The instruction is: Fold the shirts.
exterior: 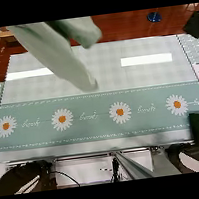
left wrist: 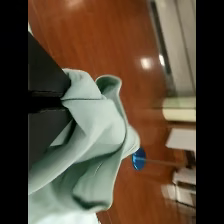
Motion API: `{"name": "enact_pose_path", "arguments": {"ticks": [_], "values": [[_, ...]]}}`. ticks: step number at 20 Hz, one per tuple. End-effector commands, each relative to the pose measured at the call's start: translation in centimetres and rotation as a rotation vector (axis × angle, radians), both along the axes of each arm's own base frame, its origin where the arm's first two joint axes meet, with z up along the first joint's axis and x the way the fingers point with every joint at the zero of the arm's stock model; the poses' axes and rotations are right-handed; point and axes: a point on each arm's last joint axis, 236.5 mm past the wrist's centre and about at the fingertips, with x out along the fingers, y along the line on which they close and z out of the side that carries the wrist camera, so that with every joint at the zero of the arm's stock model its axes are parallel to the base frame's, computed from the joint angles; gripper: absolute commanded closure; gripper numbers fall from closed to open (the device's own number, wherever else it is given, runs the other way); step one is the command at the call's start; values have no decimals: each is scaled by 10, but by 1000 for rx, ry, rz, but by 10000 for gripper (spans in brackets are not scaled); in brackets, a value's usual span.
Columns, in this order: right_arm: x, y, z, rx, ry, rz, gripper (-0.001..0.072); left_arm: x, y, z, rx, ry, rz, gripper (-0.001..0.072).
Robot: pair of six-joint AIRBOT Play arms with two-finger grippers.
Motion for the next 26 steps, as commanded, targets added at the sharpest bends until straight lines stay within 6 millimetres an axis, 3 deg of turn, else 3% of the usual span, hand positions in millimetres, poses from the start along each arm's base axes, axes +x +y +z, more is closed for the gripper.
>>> {"name": "enact_pose_path", "arguments": {"ticks": [1, 4, 6, 9, 12, 14, 16, 17, 19, 20, 21, 23, 26], "values": [[-25, -22, 5, -68, 25, -56, 295, -29, -14, 5, -2, -7, -77, 685], [-27, -31, 5, -97, 32, -79, 295, -12, -55, -54, 29, 151, -168, 685], [-25, -35, 3, -111, 37, -89, 294, 0, -95, -113, 32, 317, -255, 685], [-16, -33, -8, -111, 68, -85, 293, 7, -160, -217, -13, 629, -398, 685], [-3, -32, -27, -117, 122, -82, 293, 3, -220, -287, -100, 850, -539, 685], [7, -31, -43, -120, 165, -78, 293, 4, -246, -326, -71, 912, -575, 685], [19, -30, -61, -125, 210, -75, 293, 3, -260, -368, -34, 993, -573, 683], [24, -29, -69, -128, 227, -73, 293, 4, -261, -381, -23, 1021, -568, 639], [34, -29, -84, -133, 260, -70, 293, 17, -252, -386, -33, 1027, -539, 329], [38, -29, -91, -134, 275, -69, 293, 28, -241, -379, -51, 1014, -517, 230], [40, -28, -97, -136, 290, -68, 293, 40, -223, -370, -55, 997, -496, 192], [44, -30, -107, -129, 316, -71, 283, 60, -167, -355, -6, 977, -435, 192], [46, -48, -127, -40, 365, -110, 230, 79, -32, -367, 137, 1065, -169, 192]]}}
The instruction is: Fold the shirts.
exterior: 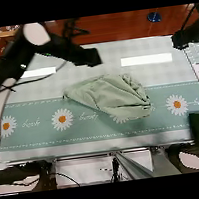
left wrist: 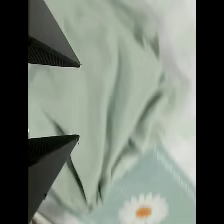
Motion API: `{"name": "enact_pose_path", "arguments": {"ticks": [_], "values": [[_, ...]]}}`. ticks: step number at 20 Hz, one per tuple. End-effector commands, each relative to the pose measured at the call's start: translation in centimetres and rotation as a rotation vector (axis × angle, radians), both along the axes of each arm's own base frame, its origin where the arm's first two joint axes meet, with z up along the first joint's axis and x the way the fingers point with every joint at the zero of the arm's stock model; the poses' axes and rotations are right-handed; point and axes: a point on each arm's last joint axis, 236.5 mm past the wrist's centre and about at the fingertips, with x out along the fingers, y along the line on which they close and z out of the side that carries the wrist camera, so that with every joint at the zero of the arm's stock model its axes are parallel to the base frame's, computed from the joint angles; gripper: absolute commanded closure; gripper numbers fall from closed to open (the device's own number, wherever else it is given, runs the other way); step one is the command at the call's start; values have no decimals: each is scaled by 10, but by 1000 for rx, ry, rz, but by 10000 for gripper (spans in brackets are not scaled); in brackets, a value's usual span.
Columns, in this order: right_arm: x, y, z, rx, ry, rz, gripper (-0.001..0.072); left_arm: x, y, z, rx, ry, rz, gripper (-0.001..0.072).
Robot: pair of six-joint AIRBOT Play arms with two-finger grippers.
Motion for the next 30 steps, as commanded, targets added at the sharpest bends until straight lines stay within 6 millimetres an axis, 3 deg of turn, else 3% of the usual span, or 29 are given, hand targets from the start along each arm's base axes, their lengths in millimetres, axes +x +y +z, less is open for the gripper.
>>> {"name": "enact_pose_path", "arguments": {"ticks": [1, 2, 4, 6, 7, 8, 11, 13, 17, 23, 25, 28, 29, 30], "values": [[0, -17, -28, 105, 56, -60, 230, 3, 137, -16, 238, 108, 133, 192], [-6, -25, -43, 171, 88, -97, 230, -4, 165, -23, 246, 170, 165, 192], [-19, -29, -74, 346, 145, -152, 230, -15, 196, -44, 203, 283, 236, 192], [-33, -26, -105, 490, 192, -192, 230, -31, 204, -73, 145, 390, 256, 176], [-41, -23, -118, 542, 218, -198, 230, -42, 205, -93, 128, 448, 260, 66], [-49, -18, -132, 582, 247, -199, 230, -52, 205, -110, 127, 491, 260, 13], [-66, -2, -162, 638, 303, -175, 230, -68, 204, -155, 128, 535, 277, 13], [-70, 7, -171, 675, 306, -161, 230, -60, 199, -171, 98, 480, 277, 13], [-70, 21, -174, 735, 294, -130, 230, -32, 179, -182, 12, 379, 250, 14], [-69, 24, -172, 751, 290, -131, 231, -29, 158, -222, 2, 414, 196, 16], [-70, 25, -172, 753, 297, -132, 231, -21, 146, -225, -40, 410, 212, 121], [-75, 27, -172, 762, 321, -128, 231, -20, 141, -234, -44, 426, 219, 631], [-78, 27, -172, 758, 332, -125, 231, -22, 140, -234, -45, 432, 214, 684], [-82, 25, -174, 744, 347, -123, 231, -24, 140, -232, -47, 438, 208, 685]]}}
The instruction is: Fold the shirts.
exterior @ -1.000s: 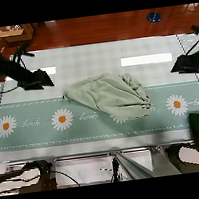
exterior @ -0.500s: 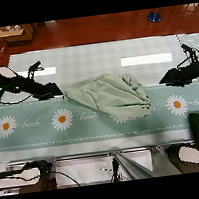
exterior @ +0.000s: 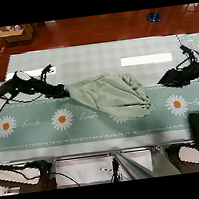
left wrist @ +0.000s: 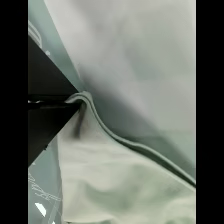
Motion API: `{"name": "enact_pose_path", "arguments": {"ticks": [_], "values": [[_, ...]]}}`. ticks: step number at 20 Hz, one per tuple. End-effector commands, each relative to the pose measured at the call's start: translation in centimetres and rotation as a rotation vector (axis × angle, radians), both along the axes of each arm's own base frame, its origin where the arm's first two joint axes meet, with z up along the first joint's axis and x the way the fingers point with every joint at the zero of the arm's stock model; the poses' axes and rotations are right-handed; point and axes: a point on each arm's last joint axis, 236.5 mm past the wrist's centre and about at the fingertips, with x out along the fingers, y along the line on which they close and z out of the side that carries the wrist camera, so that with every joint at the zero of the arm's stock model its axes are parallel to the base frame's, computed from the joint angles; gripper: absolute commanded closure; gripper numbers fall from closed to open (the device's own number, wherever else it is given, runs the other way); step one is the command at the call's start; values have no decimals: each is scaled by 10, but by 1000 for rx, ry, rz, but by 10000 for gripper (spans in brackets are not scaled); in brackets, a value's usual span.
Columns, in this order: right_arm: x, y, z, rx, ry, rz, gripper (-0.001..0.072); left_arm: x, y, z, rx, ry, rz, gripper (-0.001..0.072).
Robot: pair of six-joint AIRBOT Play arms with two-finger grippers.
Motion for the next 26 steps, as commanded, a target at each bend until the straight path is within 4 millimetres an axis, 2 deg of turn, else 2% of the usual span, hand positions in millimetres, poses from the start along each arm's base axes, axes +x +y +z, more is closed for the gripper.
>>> {"name": "enact_pose_path", "arguments": {"ticks": [1, 5, 8, 10, 12, 14, 17, 18, 19, 20, 21, 23, 25, 26], "values": [[-12, -4, -5, -20, 41, 22, 231, -5, -6, -2, -19, 20, -15, 685], [-16, 8, -17, 116, 51, -83, 231, -20, -11, 9, -47, 60, -60, 686], [-36, 21, -54, 123, 103, -125, 230, -21, -12, 20, -56, 53, -76, 685], [-40, 36, -72, 139, 93, -154, 230, -19, -13, 27, -62, 45, -88, 685], [-32, 49, -79, 157, 57, -183, 231, -16, -15, 35, -68, 32, -101, 686], [-23, 53, -83, 131, 25, -194, 231, -10, -15, 44, -73, 14, -113, 685], [-4, 69, -83, 137, -20, -224, 234, 2, -16, 58, -73, -27, -121, 685], [-1, 78, -85, 150, -20, -228, 306, 6, -16, 61, -73, -40, -122, 685], [1, 87, -86, 164, -16, -226, 470, 9, -16, 64, -72, -51, -123, 686], [2, 92, -85, 171, -21, -219, 612, 12, -16, 68, -72, -63, -123, 685], [3, 96, -79, 187, -30, -209, 686, 17, -16, 75, -72, -82, -129, 686], [10, 96, -52, 218, -78, -174, 686, 35, -13, 102, -67, -167, -125, 687], [24, 83, -5, 244, -181, -161, 686, 59, -5, 150, -55, -305, -110, 687], [31, 74, 28, 243, -259, -155, 686, 70, 1, 180, -47, -385, -100, 687]]}}
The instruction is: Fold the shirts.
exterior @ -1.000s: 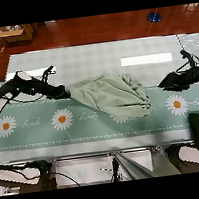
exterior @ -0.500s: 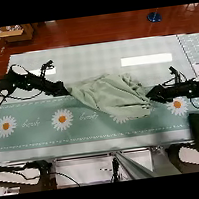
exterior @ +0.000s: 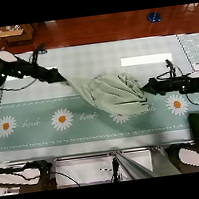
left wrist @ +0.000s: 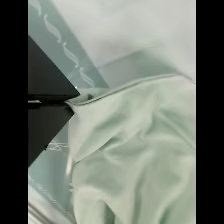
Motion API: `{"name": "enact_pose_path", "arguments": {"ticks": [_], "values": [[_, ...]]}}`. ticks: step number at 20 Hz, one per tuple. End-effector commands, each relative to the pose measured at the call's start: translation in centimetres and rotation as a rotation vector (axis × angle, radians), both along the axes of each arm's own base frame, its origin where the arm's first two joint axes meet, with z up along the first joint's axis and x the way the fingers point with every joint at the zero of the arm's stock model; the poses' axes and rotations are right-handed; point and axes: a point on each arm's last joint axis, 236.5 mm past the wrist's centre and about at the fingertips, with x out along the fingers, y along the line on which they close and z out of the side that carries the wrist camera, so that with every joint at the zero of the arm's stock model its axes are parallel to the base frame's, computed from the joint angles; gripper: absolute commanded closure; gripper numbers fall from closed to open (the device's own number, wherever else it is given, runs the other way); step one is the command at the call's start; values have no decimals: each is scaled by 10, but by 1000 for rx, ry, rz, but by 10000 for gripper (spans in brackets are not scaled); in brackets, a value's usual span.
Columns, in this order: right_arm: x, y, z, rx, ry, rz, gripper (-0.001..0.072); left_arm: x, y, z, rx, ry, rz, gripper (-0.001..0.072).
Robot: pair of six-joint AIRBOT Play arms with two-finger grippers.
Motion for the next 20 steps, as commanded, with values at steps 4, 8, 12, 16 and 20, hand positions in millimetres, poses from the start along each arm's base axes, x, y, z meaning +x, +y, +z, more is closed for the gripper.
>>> {"name": "enact_pose_path", "arguments": {"ticks": [4, 8, 12, 16, 20], "values": [[21, -44, 200, -99, -483, -38, 686, 31, 26, 202, 21, -513, 49, 686], [1, -52, 323, -209, -758, -106, 686, -11, 24, 332, 22, -827, 83, 687], [-21, -48, 412, -285, -935, -151, 687, -67, 36, 434, 69, -1136, 168, 687], [-44, -52, 480, -396, -1059, -210, 686, -114, 69, 468, 204, -1231, 303, 687], [-77, -46, 522, -491, -1127, -224, 687, -157, 76, 469, 226, -1198, 346, 687]]}}
